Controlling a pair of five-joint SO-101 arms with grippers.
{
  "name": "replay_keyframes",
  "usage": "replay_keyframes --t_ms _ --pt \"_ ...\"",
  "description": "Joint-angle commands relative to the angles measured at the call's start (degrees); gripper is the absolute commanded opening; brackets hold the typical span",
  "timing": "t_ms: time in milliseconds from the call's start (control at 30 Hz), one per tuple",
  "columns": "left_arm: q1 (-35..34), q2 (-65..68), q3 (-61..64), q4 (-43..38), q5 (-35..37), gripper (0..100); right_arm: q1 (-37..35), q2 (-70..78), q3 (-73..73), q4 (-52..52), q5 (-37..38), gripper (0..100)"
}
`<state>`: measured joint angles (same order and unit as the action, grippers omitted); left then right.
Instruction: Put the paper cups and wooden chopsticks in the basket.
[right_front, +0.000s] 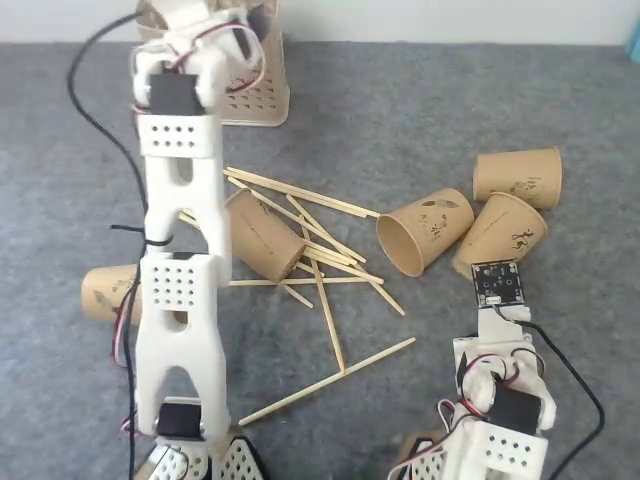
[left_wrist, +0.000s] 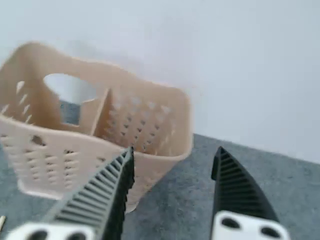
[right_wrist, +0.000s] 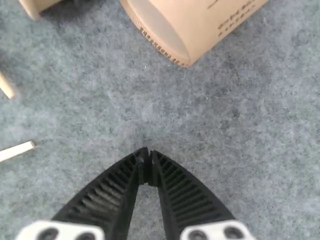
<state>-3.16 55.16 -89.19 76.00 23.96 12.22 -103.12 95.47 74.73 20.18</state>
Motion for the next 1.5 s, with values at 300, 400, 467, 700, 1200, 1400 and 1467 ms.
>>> replay_keyframes --t_ms 300,400,467,700,1200,1400,1467 --pt "1.85 -1.76 14.37 -17.41 -0.79 25 0.48 -0.84 -0.53 -0.66 0.53 0.8" --pt "1.85 -1.32 14.29 -16.26 -0.79 25 0.40 -0.84 -0.53 -0.66 0.53 0.8" --pt "2.11 -1.49 14.29 -15.03 -0.88 25 0.40 -0.84 -0.53 -0.66 0.53 0.8" --pt "2.37 -0.09 15.25 -11.43 -4.66 25 0.40 -0.84 -0.53 -0.66 0.53 0.8" --pt "-1.23 3.60 15.25 -2.90 -7.38 25 0.40 -0.84 -0.53 -0.66 0.53 0.8" --pt "-1.32 3.43 15.16 -2.99 -7.47 17 0.40 -0.84 -0.53 -0.66 0.53 0.8" --pt "-1.05 3.16 15.16 -3.69 -7.47 4 0.40 -0.84 -0.53 -0.66 0.53 0.8"
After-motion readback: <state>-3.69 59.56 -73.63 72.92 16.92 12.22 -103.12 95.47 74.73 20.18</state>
